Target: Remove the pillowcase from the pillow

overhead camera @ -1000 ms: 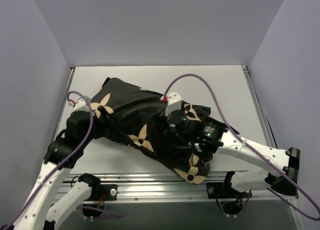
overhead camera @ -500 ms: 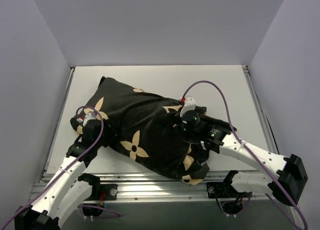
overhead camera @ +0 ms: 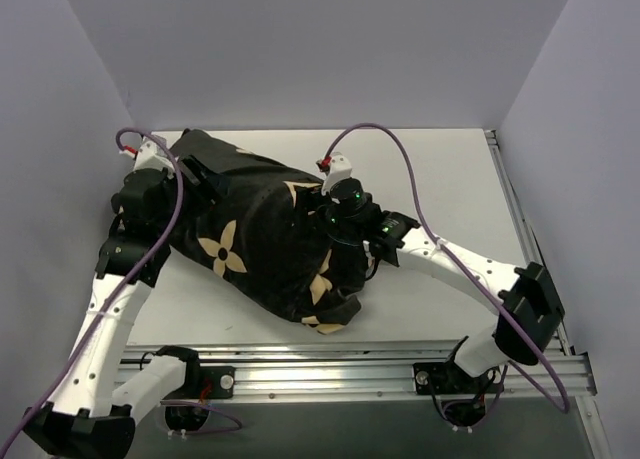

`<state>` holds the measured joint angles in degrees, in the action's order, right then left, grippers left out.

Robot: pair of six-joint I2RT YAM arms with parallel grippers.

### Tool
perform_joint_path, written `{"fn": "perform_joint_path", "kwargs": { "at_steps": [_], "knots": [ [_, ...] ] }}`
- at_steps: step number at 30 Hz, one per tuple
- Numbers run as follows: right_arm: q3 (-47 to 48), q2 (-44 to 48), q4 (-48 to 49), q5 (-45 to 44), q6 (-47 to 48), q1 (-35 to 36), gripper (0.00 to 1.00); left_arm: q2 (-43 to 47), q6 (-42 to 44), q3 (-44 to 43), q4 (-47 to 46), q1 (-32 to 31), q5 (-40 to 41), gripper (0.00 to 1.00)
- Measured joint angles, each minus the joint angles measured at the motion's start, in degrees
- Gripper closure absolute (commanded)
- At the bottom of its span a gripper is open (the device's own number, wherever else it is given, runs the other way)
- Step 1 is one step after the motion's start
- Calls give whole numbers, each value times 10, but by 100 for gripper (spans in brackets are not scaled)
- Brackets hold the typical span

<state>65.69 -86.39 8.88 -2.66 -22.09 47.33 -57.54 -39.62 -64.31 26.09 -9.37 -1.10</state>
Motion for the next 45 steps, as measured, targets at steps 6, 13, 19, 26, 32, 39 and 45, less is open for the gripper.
{"fn": "perform_joint_path", "kwargs": {
  "at_steps": [6,13,19,26,32,39,45],
  "knots": [
    [-54,132,-46,-43,3,-8,21,62,80,17,-7,-131,21,15],
    [-170,289,-116,-67,2,-82,22,-24,132,31,-36,-260,76,9],
    [-247,311,-90,51,0,-89,23,-118,172,15,-43,-347,126,8],
    [-268,227,-20,150,-2,-87,24,-143,177,9,-43,-362,174,8],
    [-269,209,14,193,-1,-86,24,-143,171,12,-41,-362,193,8],
    [-268,205,25,201,2,-82,34,-143,153,29,-38,-361,219,7],
    [-268,165,28,183,13,-79,83,-136,129,49,-40,-352,230,6]
  ]
}}
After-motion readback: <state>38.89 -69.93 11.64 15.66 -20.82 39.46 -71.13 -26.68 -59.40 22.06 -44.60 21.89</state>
